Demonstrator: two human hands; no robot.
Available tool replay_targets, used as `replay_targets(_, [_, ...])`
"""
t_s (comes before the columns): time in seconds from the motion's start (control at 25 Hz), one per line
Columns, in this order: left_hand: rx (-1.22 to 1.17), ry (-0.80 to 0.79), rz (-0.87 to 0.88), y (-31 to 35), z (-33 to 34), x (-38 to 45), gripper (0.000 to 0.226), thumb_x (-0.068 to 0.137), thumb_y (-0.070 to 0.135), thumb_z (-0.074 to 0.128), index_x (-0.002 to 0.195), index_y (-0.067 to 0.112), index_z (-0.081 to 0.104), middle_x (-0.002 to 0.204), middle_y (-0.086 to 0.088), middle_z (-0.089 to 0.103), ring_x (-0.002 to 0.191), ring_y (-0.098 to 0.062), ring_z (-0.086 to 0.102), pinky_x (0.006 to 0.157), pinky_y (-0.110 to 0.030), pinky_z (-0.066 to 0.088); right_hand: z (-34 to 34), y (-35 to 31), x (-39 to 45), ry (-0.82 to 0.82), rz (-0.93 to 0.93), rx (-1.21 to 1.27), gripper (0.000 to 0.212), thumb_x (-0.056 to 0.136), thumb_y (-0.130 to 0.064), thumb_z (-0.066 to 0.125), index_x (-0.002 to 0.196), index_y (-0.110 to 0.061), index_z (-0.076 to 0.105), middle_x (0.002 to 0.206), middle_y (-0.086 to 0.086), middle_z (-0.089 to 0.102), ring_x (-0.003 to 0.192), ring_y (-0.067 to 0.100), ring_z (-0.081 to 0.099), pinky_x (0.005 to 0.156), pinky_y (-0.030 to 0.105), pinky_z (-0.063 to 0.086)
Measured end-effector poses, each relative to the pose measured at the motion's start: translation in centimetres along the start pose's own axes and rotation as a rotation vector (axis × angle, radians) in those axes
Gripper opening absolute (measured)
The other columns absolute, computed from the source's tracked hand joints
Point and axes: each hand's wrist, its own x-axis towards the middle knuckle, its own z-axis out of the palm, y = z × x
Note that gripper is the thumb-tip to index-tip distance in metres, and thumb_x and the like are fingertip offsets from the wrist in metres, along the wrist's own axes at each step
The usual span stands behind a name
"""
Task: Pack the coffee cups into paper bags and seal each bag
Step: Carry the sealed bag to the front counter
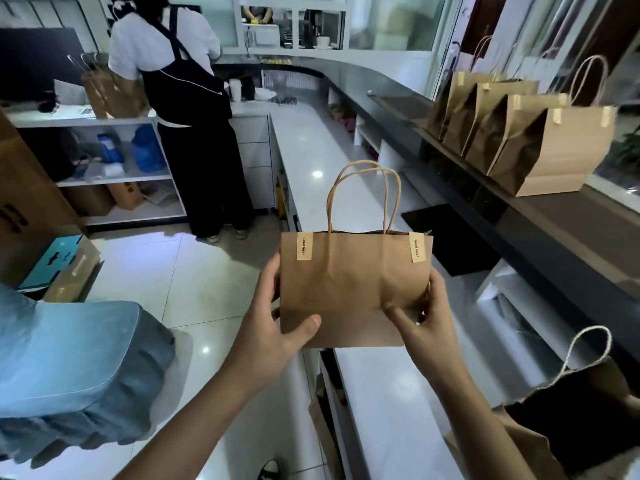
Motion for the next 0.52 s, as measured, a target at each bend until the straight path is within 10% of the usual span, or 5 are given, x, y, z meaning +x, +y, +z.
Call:
replay_targets(0.16, [-0.033, -0.052, 0.030, -0.8, 0.6, 5.2, 0.097, 0.086, 0.010, 0.080, 0.157, 0.044, 0.023, 0.141, 0.036, 0.049, 0.129, 0.010, 0.048, 0.093, -0.003, 0.041, 0.3, 0.2, 4.3, 0.096, 0.033, -0.020, 0.075, 0.084, -0.011, 0.082, 0.138, -0.046, 0.045, 0.136, 0.000, 0.055, 0.117, 0.025, 0.058, 0.099, 0.048, 0.052])
replay_targets(0.52, [-0.101, -0.184, 0.110, -2.3, 0.8, 18.4, 0.101, 0.080, 0.023, 0.082, 0.153, 0.056, 0.021, 0.149, 0.029, 0.046, 0.135, 0.000, 0.048, 0.103, -0.019, 0.045, 1.8, -0.6, 13.7, 0.285, 0.009, -0.092, 0.070, 0.087, -0.016, 0.081, 0.144, -0.035, 0.044, 0.135, -0.013, 0.057, 0.121, 0.007, 0.057, 0.102, 0.031, 0.051])
